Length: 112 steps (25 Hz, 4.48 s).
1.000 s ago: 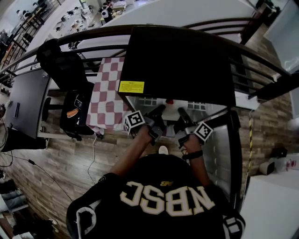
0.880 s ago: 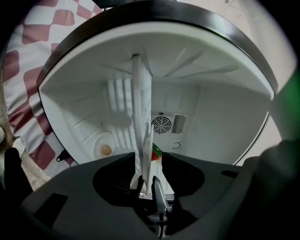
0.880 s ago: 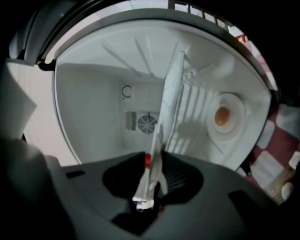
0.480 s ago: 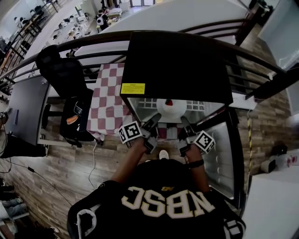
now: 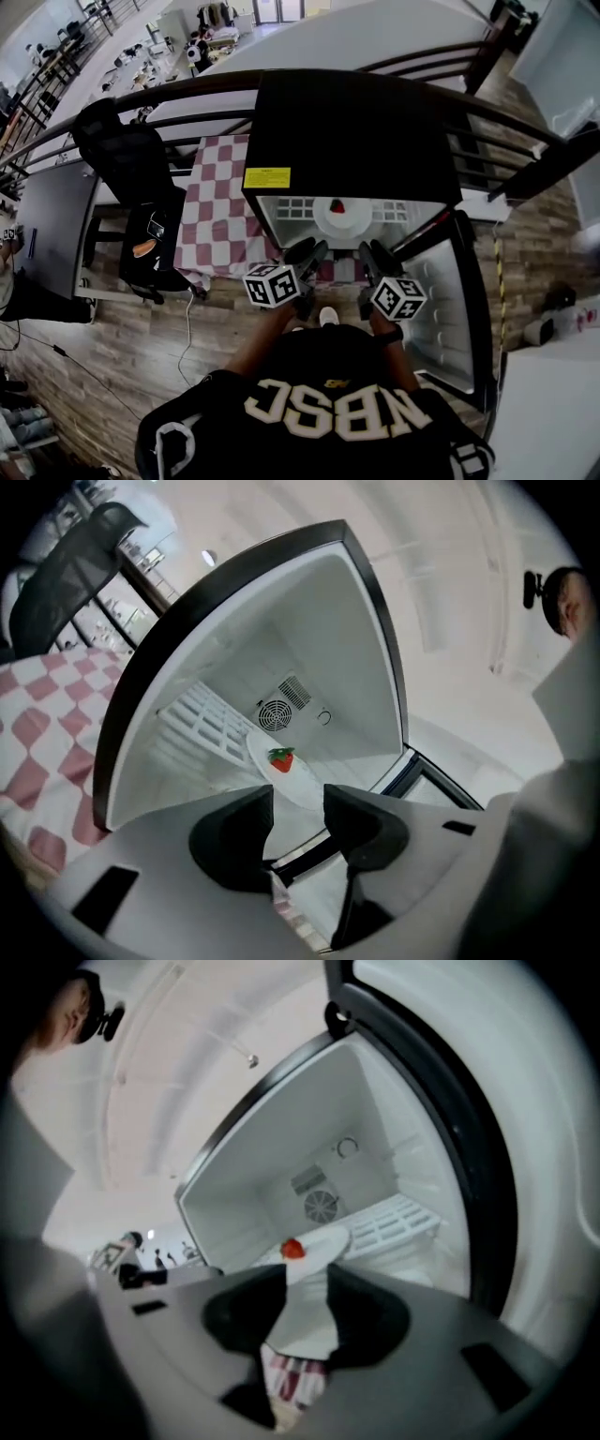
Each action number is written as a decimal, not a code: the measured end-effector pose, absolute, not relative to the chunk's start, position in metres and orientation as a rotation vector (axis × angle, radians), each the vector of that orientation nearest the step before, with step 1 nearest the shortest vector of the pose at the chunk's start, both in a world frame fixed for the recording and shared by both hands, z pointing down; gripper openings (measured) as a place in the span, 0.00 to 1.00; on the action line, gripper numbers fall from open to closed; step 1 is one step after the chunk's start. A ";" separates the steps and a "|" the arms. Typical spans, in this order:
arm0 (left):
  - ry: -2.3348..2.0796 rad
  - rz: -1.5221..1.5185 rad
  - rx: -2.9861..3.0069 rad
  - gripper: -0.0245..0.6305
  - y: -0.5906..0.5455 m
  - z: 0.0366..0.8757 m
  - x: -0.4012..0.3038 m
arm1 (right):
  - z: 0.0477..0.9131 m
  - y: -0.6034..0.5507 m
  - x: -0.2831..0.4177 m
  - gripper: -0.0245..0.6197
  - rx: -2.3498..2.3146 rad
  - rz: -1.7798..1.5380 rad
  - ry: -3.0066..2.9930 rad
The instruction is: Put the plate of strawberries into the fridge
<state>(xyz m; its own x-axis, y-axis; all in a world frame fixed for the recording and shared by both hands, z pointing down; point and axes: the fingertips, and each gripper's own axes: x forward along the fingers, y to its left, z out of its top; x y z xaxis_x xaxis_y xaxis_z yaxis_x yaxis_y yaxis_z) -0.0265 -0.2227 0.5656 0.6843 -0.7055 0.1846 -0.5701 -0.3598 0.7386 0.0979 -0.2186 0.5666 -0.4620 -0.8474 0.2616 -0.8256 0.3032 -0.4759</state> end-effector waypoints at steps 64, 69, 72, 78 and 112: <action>-1.359 0.323 2.367 0.06 -0.306 0.583 0.002 | 0.578 -0.305 0.069 0.09 -1.749 -0.367 2.936; -1.356 0.298 2.362 0.06 -0.300 0.582 0.001 | 0.578 -0.301 0.067 0.09 -1.746 -0.365 2.931; -1.343 0.260 2.373 0.06 -0.290 0.575 0.002 | 0.577 -0.291 0.066 0.09 -1.740 -0.388 2.917; -1.359 0.212 2.419 0.06 -0.273 0.558 -0.005 | 0.566 -0.271 0.065 0.09 -1.758 -0.392 2.873; -1.226 0.051 2.443 0.06 -0.188 0.539 0.001 | 0.513 -0.178 0.080 0.07 -1.837 -0.254 2.720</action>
<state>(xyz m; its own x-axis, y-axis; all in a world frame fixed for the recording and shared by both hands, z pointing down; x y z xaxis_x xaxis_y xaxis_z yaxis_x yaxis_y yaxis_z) 0.0007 -0.1878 0.5387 0.6135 -0.7613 0.2097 -0.7760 -0.5321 0.3386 0.0799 -0.1776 0.5128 -0.3693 -0.9054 0.2095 -0.9285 0.3687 -0.0431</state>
